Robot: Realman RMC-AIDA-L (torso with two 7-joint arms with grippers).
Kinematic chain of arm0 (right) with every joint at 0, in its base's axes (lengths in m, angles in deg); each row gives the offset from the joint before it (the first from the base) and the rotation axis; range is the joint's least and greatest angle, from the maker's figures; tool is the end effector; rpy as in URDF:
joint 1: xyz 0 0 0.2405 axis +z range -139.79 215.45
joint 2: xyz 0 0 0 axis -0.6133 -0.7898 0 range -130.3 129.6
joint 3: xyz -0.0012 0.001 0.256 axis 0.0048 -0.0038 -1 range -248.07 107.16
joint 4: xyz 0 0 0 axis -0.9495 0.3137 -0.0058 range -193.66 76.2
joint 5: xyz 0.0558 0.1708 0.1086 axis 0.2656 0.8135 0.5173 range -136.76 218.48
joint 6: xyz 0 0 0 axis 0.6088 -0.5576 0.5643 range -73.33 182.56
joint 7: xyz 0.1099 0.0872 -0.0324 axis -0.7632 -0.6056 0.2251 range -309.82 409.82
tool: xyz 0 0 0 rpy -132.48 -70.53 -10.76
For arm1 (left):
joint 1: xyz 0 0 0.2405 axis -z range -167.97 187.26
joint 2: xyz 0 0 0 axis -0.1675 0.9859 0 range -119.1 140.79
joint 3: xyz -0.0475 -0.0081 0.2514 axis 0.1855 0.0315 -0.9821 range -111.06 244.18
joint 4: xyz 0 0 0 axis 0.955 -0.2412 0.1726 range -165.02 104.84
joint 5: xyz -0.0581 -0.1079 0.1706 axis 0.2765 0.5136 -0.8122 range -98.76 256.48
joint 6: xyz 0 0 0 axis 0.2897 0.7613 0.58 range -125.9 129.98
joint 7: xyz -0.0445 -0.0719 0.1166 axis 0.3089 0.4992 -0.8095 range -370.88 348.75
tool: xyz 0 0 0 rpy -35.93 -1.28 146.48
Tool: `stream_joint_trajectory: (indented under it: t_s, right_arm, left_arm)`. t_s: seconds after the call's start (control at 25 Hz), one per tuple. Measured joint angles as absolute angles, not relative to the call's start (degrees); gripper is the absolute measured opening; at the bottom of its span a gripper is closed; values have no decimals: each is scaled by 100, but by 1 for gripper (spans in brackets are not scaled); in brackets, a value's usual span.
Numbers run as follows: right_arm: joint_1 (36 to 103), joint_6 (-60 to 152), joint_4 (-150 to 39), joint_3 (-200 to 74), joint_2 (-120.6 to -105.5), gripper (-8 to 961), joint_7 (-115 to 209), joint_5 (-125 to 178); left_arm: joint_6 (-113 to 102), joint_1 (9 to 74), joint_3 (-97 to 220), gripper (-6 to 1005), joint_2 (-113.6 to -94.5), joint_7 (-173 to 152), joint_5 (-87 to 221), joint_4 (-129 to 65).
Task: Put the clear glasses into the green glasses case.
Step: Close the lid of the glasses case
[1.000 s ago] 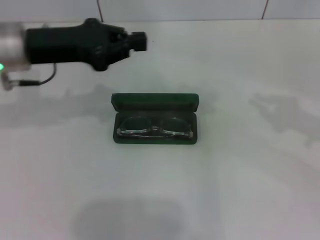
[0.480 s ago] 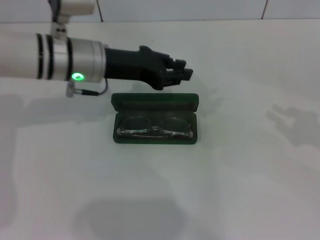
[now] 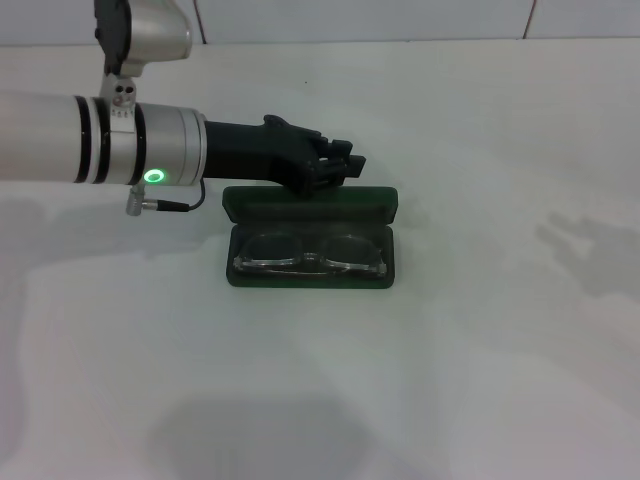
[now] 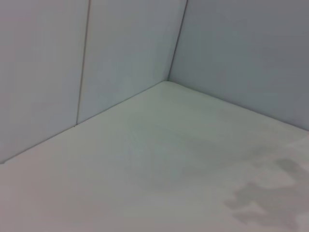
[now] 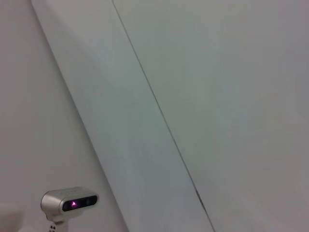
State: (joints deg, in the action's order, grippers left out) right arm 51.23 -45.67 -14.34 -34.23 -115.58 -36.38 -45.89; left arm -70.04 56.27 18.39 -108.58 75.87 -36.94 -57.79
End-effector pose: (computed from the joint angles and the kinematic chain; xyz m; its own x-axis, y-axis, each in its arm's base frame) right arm 0.3017 0.2710 0.1003 0.4907 -0.2328 -0.8397 -0.6432 -0.7468 -0.1688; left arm -0.1929 0.3949 -0.0517 0.8484 0.3696 0.3790 0.4482 -0.8824 -0.1428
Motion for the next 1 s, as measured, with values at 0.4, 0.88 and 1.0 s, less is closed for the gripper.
stream_joint_trajectory:
  t_s: [0.4,0.88,1.0]
  right_arm:
    - [5134,-4558,-1494,-3425,-11557,261,-3631,-4589]
    - [5135,-4537,-1718,-3424,-11557,269,-3531,-4583]
    - [5136,-4541,-1720,-3424,-11557,271,-3530,-4582]
  left_arm:
    - [-7018,5568,1830,279,-10802,7609,-3733,-5798]
    - [-7058,5405,1697,301,-10668,7781,-3766,-5843]
    - [-7111,5354,1698,306,-10666,7793,-3769,-5857]
